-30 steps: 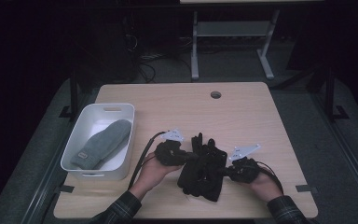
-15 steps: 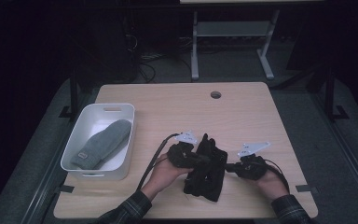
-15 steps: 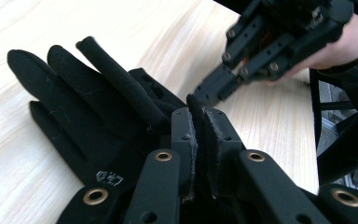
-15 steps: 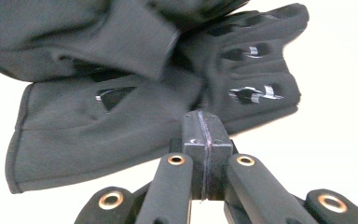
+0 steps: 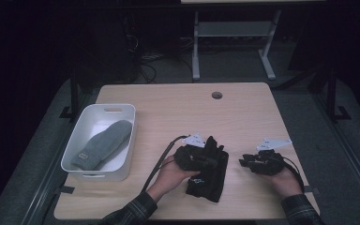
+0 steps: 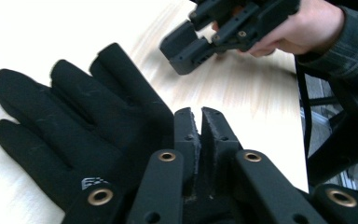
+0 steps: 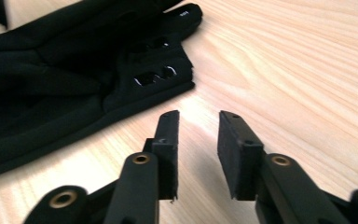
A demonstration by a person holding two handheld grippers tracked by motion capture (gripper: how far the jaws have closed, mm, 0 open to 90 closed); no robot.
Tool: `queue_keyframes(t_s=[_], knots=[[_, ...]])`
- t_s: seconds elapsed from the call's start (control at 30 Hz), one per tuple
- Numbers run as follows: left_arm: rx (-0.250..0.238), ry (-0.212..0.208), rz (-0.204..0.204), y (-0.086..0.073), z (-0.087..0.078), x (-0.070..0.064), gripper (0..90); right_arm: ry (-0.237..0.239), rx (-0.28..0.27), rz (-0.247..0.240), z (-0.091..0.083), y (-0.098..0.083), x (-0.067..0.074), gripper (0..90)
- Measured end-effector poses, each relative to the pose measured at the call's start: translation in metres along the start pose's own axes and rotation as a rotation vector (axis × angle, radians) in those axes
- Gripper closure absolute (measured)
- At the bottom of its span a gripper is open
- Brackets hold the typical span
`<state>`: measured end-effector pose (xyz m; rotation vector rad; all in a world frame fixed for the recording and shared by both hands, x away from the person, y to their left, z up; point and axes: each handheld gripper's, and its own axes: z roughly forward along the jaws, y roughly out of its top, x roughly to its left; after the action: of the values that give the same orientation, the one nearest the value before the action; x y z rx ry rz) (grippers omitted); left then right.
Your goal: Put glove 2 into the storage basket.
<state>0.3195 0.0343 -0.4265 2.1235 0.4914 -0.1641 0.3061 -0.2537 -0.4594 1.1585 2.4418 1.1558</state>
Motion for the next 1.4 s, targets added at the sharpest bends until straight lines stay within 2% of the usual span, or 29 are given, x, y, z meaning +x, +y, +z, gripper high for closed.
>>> queue_keyframes(t_s=[0.2,0.3,0.4,0.53,0.63,0.73,0.83,1.23,1.4], knots=[[0.056,-0.021,0.001,-0.003,0.026,0.0,84.8,-0.007,-0.001,-0.006,0.0,0.0,0.001,63.0],[0.09,-0.013,0.015,-0.004,0.038,0.0,84.8,-0.014,0.001,-0.012,0.0,-0.001,-0.001,61.6],[0.121,-0.007,0.012,-0.006,0.047,0.0,84.8,-0.021,0.001,-0.006,0.0,-0.002,-0.001,59.9],[0.118,-0.007,0.017,-0.003,0.045,-0.003,84.5,-0.034,-0.003,-0.013,-0.001,-0.004,-0.003,55.4],[0.122,-0.039,0.027,0.002,0.044,-0.012,84.4,-0.037,0.0,-0.01,-0.001,-0.005,-0.004,52.0],[0.152,-0.065,0.047,0.003,0.049,-0.022,84.8,-0.047,0.002,-0.012,0.0,-0.006,-0.004,49.9],[0.192,-0.063,0.057,-0.001,0.055,-0.024,86.1,-0.052,0.003,-0.019,0.0,-0.006,-0.004,48.8],[0.255,-0.02,0.044,-0.01,0.033,-0.016,89.1,-0.06,-0.004,-0.021,0.002,-0.008,-0.005,44.7],[0.279,0.013,0.043,-0.018,0.015,-0.011,89.0,-0.081,-0.005,-0.015,0.003,-0.009,-0.007,36.9]])
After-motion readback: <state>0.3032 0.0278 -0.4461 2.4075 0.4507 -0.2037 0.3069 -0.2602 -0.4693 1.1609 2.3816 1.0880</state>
